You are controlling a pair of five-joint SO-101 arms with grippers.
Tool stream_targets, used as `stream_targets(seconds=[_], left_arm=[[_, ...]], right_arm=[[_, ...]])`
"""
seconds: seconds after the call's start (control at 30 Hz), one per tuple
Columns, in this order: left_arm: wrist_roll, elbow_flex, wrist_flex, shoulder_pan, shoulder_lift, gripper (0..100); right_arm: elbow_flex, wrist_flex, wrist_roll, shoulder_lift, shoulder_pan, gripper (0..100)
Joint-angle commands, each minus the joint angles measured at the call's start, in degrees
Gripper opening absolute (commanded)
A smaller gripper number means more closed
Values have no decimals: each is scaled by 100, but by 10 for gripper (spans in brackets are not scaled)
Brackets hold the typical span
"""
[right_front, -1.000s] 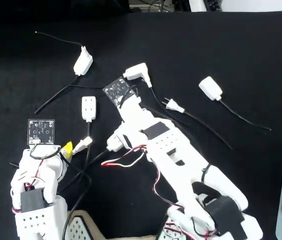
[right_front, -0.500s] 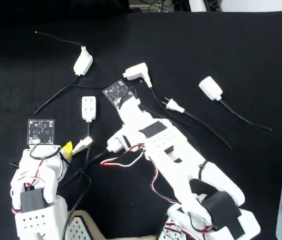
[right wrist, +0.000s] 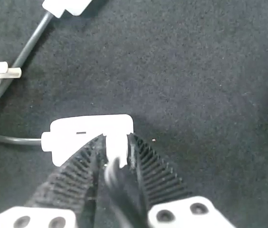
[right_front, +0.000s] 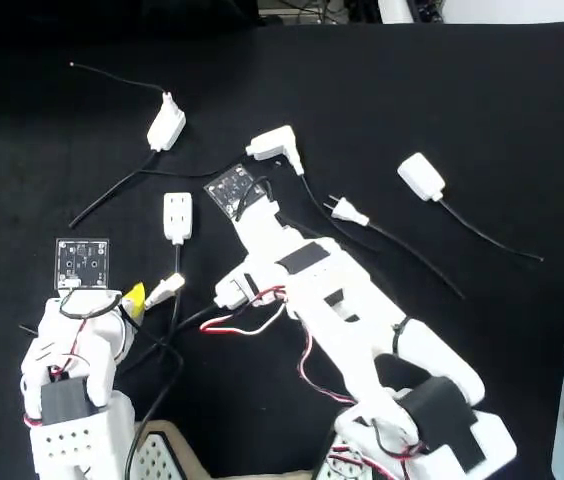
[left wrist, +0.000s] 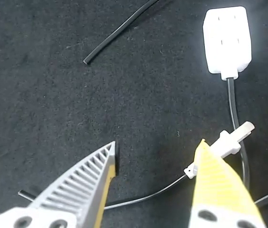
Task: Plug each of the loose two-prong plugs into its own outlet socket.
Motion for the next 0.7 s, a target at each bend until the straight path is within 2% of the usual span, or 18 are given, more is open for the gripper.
stream_targets(seconds=[0.0,0.23,0.4,0.67], left_arm=[[9,-13,53,-66,-44,264],[9,-13,53,-66,-44,264],[9,-13,53,-66,-44,264],[9,-4,53,-66,-44,264]], right_arm=[[-171,448,62,400,-149,12],[-426,624,70,690,-149,12],[-576,633,70,224,18,11],[-1701,1284,70,-927,923,12]])
